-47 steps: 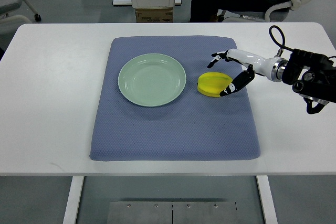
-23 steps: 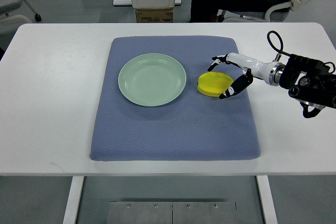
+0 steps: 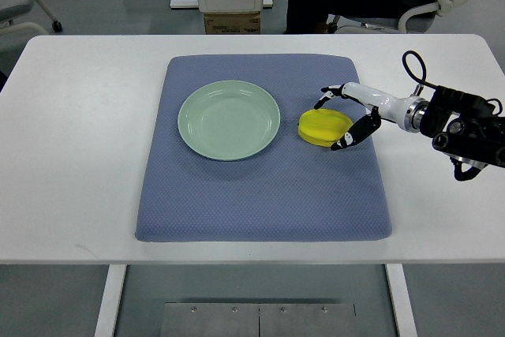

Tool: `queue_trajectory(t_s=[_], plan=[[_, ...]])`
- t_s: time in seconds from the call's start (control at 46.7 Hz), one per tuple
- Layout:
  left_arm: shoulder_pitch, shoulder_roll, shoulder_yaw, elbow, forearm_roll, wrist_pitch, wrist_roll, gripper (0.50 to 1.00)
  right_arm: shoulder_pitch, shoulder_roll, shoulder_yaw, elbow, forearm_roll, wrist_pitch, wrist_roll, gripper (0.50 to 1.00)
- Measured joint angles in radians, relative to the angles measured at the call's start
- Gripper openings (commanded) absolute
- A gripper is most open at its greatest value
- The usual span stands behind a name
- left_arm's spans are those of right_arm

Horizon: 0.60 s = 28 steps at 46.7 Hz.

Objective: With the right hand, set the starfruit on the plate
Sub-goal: 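Lower the right hand onto the starfruit and close fingers around it, then lift the starfruit upward with the right hand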

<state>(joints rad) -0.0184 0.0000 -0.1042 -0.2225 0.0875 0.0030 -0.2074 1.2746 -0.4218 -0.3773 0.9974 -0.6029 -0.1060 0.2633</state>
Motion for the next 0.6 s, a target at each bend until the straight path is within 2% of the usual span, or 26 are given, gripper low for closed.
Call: queue_trajectory(t_s=[0.171,0.214,0.3,0.343,0.514,0.557,0.6], plan=[[0.0,0.0,0.0,0.0,0.0,0.0,0.0,1.0,-0.007,0.0,0.001,-0.001,0.003,0.0,-0.001,0.989],[0.0,0.0,0.0,0.0,0.0,0.0,0.0,1.0,-0.008,0.0,0.001,-0.004,0.004,0.0,-0.003,0.962],[0.0,0.0,0.0,0.0,0.0,0.0,-0.001,1.0,-0.01,0.001,0.002,-0.011,0.008,0.0,-0.005,0.868],[0.0,0.0,0.0,0.0,0.0,0.0,-0.001,1.0,-0.01,0.002,0.002,-0.011,0.01,0.0,-0.006,0.843],[0.0,0.0,0.0,0.0,0.001,0.0,-0.001,1.0,-0.017,0.001,0.002,-0.012,0.012,0.0,-0.006,0.832],[0.0,0.0,0.0,0.0,0.001,0.0,-0.001,1.0,-0.017,0.0,0.002,-0.012,0.013,0.0,-0.006,0.803],[0.0,0.0,0.0,0.0,0.001,0.0,-0.001,1.0,-0.017,0.0,0.002,-0.012,0.015,0.0,-0.006,0.753]])
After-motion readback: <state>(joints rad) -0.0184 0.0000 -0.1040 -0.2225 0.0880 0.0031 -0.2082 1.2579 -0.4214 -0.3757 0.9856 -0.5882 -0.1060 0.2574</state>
